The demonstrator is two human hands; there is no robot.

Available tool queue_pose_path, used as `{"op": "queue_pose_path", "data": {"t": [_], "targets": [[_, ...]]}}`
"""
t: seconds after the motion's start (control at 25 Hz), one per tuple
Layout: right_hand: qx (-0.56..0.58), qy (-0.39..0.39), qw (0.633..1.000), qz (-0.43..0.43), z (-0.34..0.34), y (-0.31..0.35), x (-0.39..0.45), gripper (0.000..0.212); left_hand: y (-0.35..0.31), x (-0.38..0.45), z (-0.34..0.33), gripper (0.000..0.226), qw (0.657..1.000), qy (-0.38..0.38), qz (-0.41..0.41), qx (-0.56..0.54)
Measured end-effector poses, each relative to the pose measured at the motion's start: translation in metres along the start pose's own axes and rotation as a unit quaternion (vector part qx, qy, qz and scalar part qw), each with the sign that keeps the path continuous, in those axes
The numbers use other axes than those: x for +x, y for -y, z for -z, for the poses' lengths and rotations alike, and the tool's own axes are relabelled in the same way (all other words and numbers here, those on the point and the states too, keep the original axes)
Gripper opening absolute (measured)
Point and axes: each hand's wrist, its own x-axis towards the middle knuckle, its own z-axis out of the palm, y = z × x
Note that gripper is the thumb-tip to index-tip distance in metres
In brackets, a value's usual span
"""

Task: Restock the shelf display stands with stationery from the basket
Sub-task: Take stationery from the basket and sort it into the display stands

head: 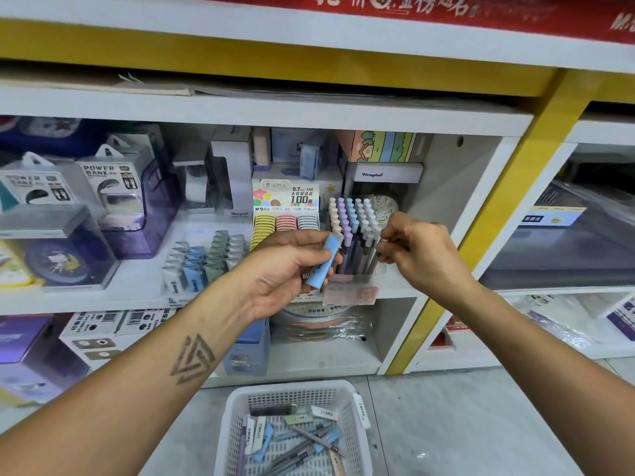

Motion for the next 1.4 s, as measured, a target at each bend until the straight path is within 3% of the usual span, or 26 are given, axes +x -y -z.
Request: {"op": "queue_pose_path", "data": {"t": [0.24,0.52,0.68,0.8,0.84,0.92,1.0,1.08,1.2,1.28,1.4], "targets": [[-0.01,-0.12,0.991,0.06,0.008,0.011,0.005,0.015,-0.001,0.001,0.004,0.024,1.0,-0.031,-0.003,-0.004],[-0.028,-0.055,0.994,0.093,0.0,0.017,-0.001,0.018,0.001,0.001,0.005,0.029,0.999,-0.035,0.002,0.006],[-0.073,0.039,0.995,0.06,0.0,0.018,0.0,0.008,0.001,0.0,0.007,0.041,1.0,-0.019,0.0,-0.01],[-0.155,0.009,0.984,0.084,0.007,0.029,0.006,0.014,0.001,0.0,0.007,0.044,1.0,-0.013,-0.016,0.012],[-0.123,-0.011,0.988,0.088,0.008,0.038,0.008,0.017,0.0,-0.001,0.007,0.042,0.999,-0.013,-0.026,0.026],[0.044,0.013,0.998,0.031,0.004,0.056,0.012,0.021,-0.001,-0.003,0.008,0.039,0.998,-0.021,-0.048,0.04],[0.179,0.081,0.979,-0.059,-0.008,0.072,0.017,0.023,-0.003,-0.005,0.011,0.038,0.995,-0.038,-0.075,0.059],[0.274,0.077,0.953,-0.103,-0.019,0.08,0.023,0.018,-0.009,-0.007,0.019,0.036,0.988,-0.069,-0.105,0.087],[0.355,0.04,0.927,-0.109,-0.025,0.092,0.034,0.008,-0.028,-0.009,0.049,0.017,0.965,-0.166,-0.16,0.127],[0.358,0.055,0.927,-0.099,-0.035,0.1,0.039,0.007,-0.041,-0.013,0.078,0.017,0.926,-0.253,-0.18,0.213],[0.312,0.077,0.944,-0.073,-0.059,0.115,0.044,0.011,-0.048,-0.026,0.119,0.021,0.854,-0.297,-0.161,0.395]]}}
